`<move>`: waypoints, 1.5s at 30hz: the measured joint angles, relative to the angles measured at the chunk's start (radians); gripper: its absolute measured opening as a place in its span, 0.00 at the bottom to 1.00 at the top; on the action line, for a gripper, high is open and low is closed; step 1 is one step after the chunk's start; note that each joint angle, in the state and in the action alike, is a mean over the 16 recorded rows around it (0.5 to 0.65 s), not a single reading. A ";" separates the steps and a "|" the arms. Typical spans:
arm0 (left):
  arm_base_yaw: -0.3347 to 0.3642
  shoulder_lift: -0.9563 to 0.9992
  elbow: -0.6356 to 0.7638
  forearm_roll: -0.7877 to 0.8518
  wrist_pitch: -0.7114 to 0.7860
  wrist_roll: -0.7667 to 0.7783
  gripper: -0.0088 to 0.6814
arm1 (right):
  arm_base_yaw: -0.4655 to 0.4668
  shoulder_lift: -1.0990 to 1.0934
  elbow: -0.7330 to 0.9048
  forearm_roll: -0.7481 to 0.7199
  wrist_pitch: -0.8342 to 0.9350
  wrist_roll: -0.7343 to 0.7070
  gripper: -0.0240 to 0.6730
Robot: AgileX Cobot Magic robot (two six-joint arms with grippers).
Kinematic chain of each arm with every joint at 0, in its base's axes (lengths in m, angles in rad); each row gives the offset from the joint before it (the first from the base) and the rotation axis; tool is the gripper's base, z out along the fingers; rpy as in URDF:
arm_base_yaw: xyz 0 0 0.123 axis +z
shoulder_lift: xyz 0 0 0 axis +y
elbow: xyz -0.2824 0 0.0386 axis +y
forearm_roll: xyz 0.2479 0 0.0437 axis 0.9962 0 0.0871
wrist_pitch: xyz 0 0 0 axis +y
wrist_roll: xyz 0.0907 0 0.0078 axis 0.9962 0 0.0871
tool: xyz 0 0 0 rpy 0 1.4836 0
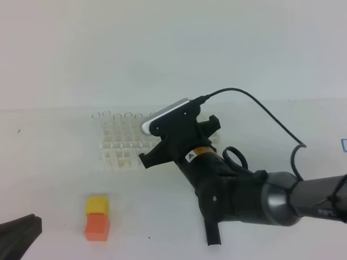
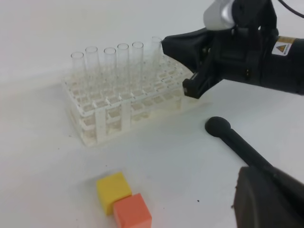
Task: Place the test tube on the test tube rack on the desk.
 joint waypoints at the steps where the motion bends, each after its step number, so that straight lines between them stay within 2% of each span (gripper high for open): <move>1: 0.000 0.000 0.000 0.000 0.000 0.000 0.01 | 0.003 0.006 -0.008 0.000 0.002 -0.001 0.03; 13: 0.000 0.000 0.000 0.000 0.000 0.000 0.01 | 0.001 -0.027 -0.040 -0.010 -0.076 -0.098 0.04; 18: 0.000 0.000 0.000 0.000 0.000 0.000 0.01 | -0.031 -0.141 -0.023 -0.101 -0.127 -0.148 0.04; 23: 0.000 0.000 0.000 0.000 0.000 0.000 0.01 | -0.081 -0.303 -0.005 -0.262 -0.110 -0.170 0.03; 26: 0.000 0.000 0.000 0.000 0.000 0.000 0.01 | -0.120 -0.413 -0.001 -0.376 -0.025 -0.173 0.03; 31: 0.000 0.000 0.000 0.000 0.001 0.000 0.01 | -0.199 -0.594 0.012 -0.559 0.212 -0.173 0.03; 36: 0.000 0.000 0.000 0.000 0.005 0.000 0.01 | -0.318 -0.795 0.087 -0.687 0.457 -0.173 0.03; 40: 0.000 0.000 0.000 0.000 0.009 0.000 0.01 | -0.438 -0.990 0.212 -0.734 0.599 -0.173 0.03; 45: 0.011 0.000 0.000 -0.002 0.013 0.000 0.01 | -0.597 -1.277 0.440 -0.714 0.649 -0.174 0.03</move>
